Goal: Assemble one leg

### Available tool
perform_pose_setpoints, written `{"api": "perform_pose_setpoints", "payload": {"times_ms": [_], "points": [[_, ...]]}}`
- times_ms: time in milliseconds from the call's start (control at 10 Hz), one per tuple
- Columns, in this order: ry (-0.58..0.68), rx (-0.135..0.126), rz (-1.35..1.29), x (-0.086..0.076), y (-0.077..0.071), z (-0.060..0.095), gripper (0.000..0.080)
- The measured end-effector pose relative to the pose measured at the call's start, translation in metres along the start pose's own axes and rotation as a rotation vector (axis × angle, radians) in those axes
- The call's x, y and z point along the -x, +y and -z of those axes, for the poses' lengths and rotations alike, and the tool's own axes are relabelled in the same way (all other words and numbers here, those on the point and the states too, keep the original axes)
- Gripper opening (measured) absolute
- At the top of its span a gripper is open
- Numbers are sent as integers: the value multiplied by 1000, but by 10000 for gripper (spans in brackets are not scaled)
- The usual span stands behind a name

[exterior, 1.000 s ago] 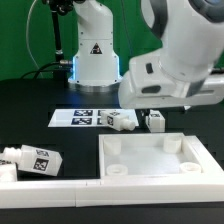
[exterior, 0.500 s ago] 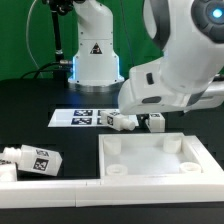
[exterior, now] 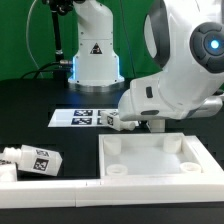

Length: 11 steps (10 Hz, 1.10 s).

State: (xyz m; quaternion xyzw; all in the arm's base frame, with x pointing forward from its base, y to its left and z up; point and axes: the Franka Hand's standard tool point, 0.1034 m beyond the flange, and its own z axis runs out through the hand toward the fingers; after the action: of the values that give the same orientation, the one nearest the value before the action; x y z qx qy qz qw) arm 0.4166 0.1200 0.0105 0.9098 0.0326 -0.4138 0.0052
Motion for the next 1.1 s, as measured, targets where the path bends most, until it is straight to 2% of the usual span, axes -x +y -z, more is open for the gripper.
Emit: {"api": "perform_pose_setpoints", "payload": {"times_ms": [300,500,700,800,1100], "points": [[-2,1,1,-1,0,-1,623],[-2,1,2,-1,0,-1,281],[5,5,11,1,1,5,285],[14,8,37,6,1,23,285],[119,-12,133,16,19,108,285]]}}
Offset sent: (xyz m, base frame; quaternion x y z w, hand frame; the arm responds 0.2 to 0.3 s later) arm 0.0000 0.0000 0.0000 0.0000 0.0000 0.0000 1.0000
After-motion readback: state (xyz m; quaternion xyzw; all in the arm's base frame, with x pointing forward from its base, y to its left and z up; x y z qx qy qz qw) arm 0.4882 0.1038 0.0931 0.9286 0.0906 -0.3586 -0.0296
